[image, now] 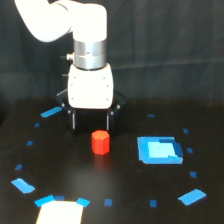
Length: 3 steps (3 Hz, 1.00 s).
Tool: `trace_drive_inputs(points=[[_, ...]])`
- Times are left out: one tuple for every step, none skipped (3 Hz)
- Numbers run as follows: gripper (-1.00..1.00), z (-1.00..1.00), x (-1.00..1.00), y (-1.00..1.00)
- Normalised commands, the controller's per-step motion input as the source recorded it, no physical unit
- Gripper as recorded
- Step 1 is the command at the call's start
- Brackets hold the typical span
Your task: Pick up the red object from the table
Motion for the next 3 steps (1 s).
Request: trace_drive_inputs(points=[[1.0, -0.22, 0.57, -0.81], [-1.0, -0.75, 0.03, -0.07], [-1.0, 0.62, -0.03, -0.59]])
